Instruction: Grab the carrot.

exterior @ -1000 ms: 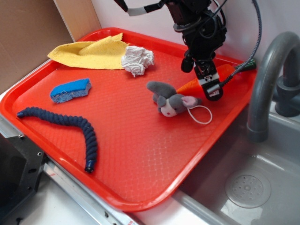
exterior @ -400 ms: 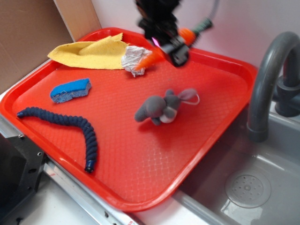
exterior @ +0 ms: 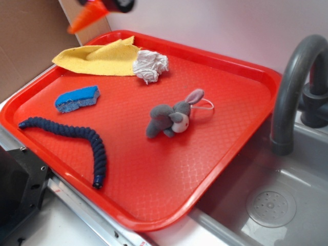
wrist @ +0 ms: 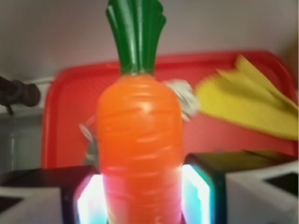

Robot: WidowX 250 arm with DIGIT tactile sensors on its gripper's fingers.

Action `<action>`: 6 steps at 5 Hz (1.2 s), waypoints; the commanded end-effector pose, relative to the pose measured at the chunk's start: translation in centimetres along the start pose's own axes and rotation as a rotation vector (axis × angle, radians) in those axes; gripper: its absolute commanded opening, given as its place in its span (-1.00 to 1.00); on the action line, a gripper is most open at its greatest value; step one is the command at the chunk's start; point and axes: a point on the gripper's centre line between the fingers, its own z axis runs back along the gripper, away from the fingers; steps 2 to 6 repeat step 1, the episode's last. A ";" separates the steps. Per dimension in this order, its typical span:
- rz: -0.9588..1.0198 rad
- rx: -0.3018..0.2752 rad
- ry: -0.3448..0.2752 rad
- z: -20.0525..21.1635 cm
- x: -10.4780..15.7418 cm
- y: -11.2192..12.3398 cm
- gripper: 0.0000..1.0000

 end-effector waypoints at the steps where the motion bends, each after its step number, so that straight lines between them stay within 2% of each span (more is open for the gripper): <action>1: 0.149 -0.043 0.011 2.6 -1.3 -0.5 -1.00; 6: 0.149 -0.043 0.011 2.6 -1.3 -0.5 -1.00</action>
